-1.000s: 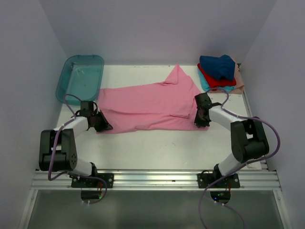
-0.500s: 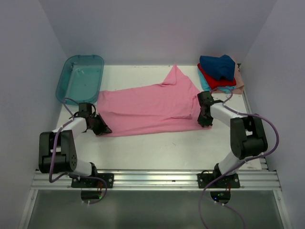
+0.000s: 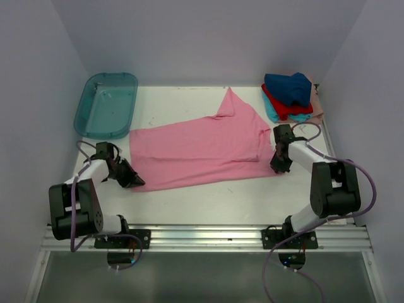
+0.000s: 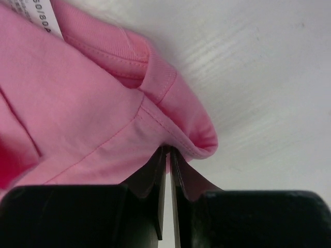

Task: Fold and stack the t-shirts
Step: Fold the tshirt

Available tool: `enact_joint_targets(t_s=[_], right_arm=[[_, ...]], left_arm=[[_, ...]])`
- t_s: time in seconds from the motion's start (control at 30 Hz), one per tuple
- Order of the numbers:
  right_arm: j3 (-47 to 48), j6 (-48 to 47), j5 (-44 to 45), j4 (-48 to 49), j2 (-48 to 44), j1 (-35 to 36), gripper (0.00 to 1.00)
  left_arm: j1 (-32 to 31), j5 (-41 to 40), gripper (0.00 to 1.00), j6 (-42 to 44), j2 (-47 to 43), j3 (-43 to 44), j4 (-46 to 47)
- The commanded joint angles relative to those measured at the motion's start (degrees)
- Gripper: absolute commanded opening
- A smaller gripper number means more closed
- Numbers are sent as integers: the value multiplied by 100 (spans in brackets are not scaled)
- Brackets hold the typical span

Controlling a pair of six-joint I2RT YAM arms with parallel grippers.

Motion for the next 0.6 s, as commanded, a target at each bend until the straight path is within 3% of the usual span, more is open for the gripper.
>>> enact_joint_targets(t_s=[0.0, 0.23, 0.37, 0.4, 0.47, 0.57], right_arm=[[-175, -75, 253, -694, -505, -112, 11], [36, -803, -791, -906, -2167, -7, 8], [335, -1138, -1319, -801, -2247, 72, 37], [379, -1225, -1416, -705, -2160, 81, 48], [406, -1174, -1661, -494, -2002, 90, 58], [371, -990, -1794, -125, -1904, 116, 59]], left_arm=[[97, -210, 9, 151, -661, 105, -371], [80, -95, 9, 248, -1815, 1036, -417], [80, 211, 10, 134, -1702, 1090, 199], [71, 351, 10, 3, -1518, 1029, 661], [1, 693, 10, -252, -1150, 775, 1582], [-227, 713, 9, -289, -369, 912, 1870]])
